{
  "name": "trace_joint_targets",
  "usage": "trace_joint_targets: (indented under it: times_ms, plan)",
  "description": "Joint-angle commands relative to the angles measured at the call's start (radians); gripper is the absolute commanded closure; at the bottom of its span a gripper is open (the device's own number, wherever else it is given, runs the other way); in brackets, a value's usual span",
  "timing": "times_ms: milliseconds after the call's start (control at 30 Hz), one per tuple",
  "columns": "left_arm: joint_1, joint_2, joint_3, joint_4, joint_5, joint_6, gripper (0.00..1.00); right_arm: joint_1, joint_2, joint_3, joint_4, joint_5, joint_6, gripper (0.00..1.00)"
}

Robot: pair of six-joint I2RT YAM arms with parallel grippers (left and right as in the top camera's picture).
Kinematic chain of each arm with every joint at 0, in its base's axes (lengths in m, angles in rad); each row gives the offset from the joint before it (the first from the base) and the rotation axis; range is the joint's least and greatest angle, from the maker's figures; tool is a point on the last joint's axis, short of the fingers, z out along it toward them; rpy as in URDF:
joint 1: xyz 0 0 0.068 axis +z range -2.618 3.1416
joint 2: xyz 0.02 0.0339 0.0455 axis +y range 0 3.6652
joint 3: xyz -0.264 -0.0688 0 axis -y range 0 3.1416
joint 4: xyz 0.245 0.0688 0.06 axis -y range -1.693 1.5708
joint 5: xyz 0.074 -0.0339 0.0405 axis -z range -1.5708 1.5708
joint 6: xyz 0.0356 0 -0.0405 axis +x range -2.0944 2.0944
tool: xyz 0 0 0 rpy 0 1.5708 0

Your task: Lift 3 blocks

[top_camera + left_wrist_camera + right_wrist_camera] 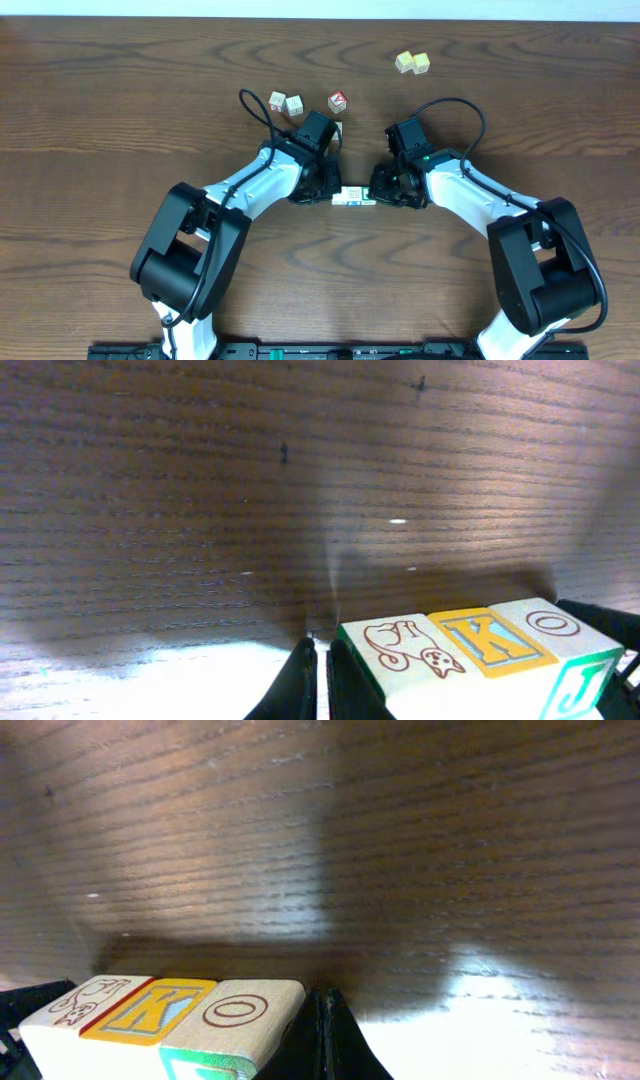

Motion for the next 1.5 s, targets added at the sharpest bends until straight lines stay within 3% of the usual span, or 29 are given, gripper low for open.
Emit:
trace_joint_targets:
  times_ms: [0, 1200, 1467]
  plan:
    - [-0.003, 0.000, -0.007, 0.002, 0.040, 0.017, 0.93, 0.007, 0.014, -0.006, 0.016, -0.076, -0.014, 0.99]
    - [-0.003, -0.066, -0.006, -0.054, 0.070, 0.016, 0.93, 0.007, -0.004, -0.005, 0.006, -0.172, -0.056, 0.99]
    - [-0.003, -0.069, -0.005, -0.055, 0.096, 0.012, 0.93, 0.007, -0.084, -0.005, -0.023, -0.172, -0.055, 0.99]
